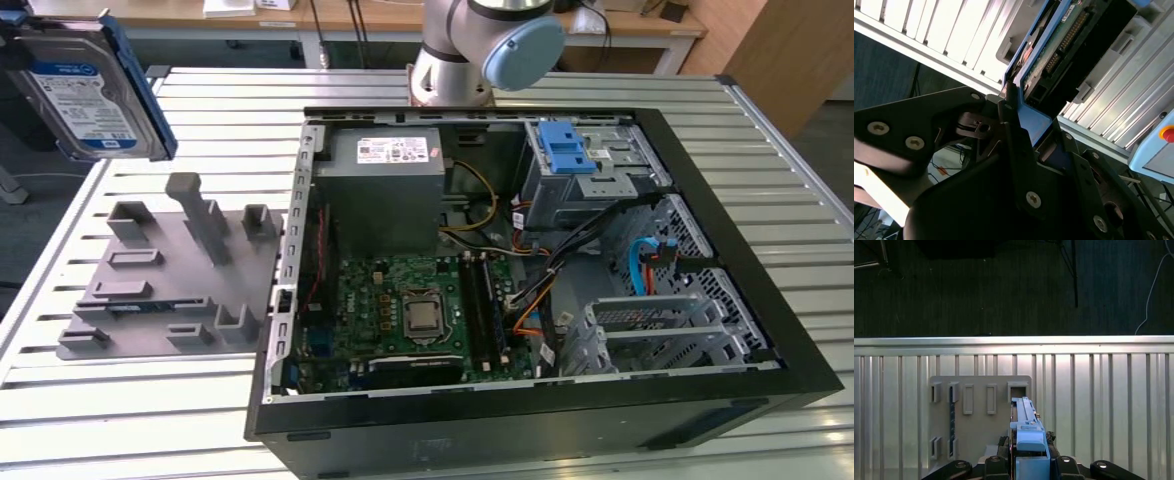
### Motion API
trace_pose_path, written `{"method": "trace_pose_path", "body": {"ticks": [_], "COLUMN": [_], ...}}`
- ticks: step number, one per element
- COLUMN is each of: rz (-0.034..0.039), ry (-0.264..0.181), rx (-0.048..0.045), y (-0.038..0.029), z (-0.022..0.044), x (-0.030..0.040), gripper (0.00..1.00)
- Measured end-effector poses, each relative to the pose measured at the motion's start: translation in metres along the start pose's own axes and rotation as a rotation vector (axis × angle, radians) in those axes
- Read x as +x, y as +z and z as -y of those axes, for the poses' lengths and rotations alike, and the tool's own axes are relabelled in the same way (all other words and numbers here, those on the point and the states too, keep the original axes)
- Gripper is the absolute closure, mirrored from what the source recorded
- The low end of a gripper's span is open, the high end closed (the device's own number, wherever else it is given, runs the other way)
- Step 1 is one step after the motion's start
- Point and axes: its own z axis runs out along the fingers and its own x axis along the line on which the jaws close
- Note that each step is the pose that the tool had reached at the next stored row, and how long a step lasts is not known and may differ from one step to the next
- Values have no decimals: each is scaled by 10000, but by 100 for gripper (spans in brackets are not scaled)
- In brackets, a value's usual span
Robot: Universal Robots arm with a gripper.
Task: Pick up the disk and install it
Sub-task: 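Pick up the disk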
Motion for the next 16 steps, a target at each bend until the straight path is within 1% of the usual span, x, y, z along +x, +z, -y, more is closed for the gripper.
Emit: {"method": "trace_pose_path", "body": {"ticks": [16], "rz": [0], "ry": [0], "rx": [1], "y": [-117], "z": [0], "x": [-2], "gripper": [64]}}
